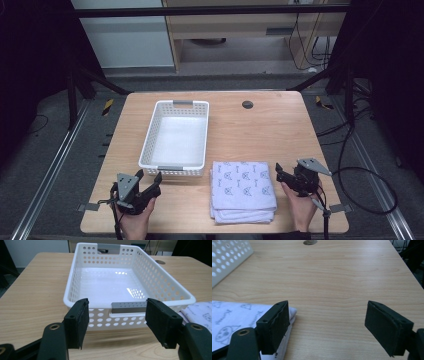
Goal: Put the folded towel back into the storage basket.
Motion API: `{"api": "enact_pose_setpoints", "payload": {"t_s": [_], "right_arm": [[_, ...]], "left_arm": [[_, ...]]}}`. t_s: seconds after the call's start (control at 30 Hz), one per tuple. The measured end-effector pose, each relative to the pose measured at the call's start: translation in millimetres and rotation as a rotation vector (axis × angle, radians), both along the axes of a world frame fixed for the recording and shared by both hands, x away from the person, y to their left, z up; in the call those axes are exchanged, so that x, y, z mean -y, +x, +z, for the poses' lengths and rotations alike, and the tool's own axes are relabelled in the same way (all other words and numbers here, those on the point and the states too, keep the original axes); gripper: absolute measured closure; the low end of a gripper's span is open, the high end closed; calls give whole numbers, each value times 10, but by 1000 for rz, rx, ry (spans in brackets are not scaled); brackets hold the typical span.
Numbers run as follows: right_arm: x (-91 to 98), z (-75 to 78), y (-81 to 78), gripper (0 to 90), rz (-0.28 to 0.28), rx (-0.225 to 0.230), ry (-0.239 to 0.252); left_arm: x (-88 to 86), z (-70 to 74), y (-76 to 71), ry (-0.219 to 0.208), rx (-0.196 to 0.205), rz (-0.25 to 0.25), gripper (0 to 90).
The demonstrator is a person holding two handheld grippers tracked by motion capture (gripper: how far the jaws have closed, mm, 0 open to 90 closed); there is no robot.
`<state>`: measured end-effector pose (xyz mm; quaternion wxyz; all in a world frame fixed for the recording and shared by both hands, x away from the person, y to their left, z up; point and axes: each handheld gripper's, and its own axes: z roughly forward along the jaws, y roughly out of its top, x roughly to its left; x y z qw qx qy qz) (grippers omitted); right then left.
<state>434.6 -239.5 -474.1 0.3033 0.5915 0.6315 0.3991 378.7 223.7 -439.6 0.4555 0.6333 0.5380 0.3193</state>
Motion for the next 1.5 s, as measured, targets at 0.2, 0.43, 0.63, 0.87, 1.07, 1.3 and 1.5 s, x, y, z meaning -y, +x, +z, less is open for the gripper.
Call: {"api": "enact_pose_setpoints", "payload": {"t_s": [0.2, 0.43, 0.63, 0.87, 1.07, 1.3, 1.5], "right_arm": [[-32, 10, -70, 211, 12, 38, 18], [-83, 40, -59, 211, 48, 33, 14], [-95, 70, -47, 206, 53, 23, 18], [-141, 128, -70, 208, 65, 32, 22], [-185, 239, -69, 219, 65, 48, 5], [-228, 311, -54, 242, 88, 50, 16], [-276, 331, -19, 258, 115, 31, 20]], "left_arm": [[114, 29, -31, 5, 12, -44, 341], [267, 11, -15, -3, 2, -87, 336], [383, -4, -5, 8, -6, -121, 329], [504, 2, -33, 26, -1, -160, 320], [596, 14, -32, 34, -13, -189, 316], [698, 23, -42, 36, -15, -222, 322], [798, 13, -52, 50, -29, -254, 336]]}}
